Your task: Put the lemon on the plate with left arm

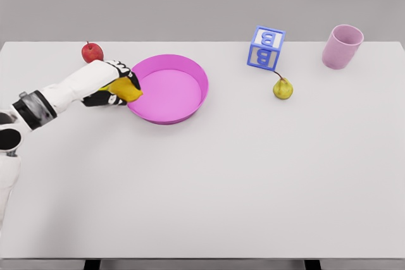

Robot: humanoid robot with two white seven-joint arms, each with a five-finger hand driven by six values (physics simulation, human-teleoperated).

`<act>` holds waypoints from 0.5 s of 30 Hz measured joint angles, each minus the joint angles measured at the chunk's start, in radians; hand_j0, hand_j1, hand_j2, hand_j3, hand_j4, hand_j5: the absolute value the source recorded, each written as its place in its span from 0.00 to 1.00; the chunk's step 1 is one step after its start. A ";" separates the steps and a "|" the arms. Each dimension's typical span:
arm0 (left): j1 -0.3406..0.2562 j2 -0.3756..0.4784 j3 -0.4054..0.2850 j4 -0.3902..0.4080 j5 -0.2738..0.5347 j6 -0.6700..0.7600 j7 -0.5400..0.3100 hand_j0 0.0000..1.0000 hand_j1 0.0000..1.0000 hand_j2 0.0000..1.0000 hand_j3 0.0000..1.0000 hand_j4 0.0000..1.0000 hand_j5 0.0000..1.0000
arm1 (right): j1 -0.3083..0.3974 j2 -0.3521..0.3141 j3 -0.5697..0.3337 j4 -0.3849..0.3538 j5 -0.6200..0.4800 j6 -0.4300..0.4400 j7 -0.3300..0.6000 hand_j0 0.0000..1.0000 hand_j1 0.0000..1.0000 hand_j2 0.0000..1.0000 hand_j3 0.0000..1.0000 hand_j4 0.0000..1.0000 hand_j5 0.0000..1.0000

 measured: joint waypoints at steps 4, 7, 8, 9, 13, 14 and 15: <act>-0.008 -0.013 -0.001 0.008 -0.017 0.000 0.000 0.46 0.46 0.46 0.46 0.46 0.46 | 0.000 0.000 0.000 0.000 0.000 0.000 0.000 1.00 1.00 1.00 1.00 1.00 1.00; -0.025 -0.025 -0.004 0.019 -0.026 0.000 0.000 0.46 0.46 0.46 0.46 0.46 0.46 | 0.000 0.000 0.000 0.000 0.000 0.000 0.000 1.00 1.00 1.00 1.00 1.00 1.00; -0.029 -0.029 -0.005 0.026 -0.029 0.000 0.000 0.46 0.46 0.46 0.46 0.46 0.46 | 0.000 0.000 0.000 0.000 0.000 0.000 0.000 1.00 1.00 1.00 1.00 1.00 1.00; -0.031 -0.031 -0.009 0.032 -0.030 0.000 0.000 0.46 0.46 0.46 0.46 0.46 0.46 | 0.000 0.000 0.000 0.000 0.000 0.000 0.000 1.00 1.00 1.00 1.00 1.00 1.00; -0.043 -0.042 -0.022 0.043 -0.033 0.000 0.000 0.46 0.46 0.46 0.46 0.46 0.46 | 0.000 0.000 0.000 0.000 0.000 0.000 0.000 1.00 1.00 1.00 1.00 1.00 1.00; -0.046 -0.045 -0.024 0.044 -0.036 0.000 0.000 0.46 0.46 0.46 0.46 0.46 0.46 | 0.000 0.000 0.000 0.000 0.000 0.000 0.000 1.00 1.00 1.00 1.00 1.00 1.00; -0.052 -0.051 -0.026 0.045 -0.039 0.000 0.000 0.49 0.49 0.49 0.49 0.49 0.49 | 0.000 0.000 0.000 0.000 0.000 0.000 0.000 1.00 1.00 1.00 1.00 1.00 1.00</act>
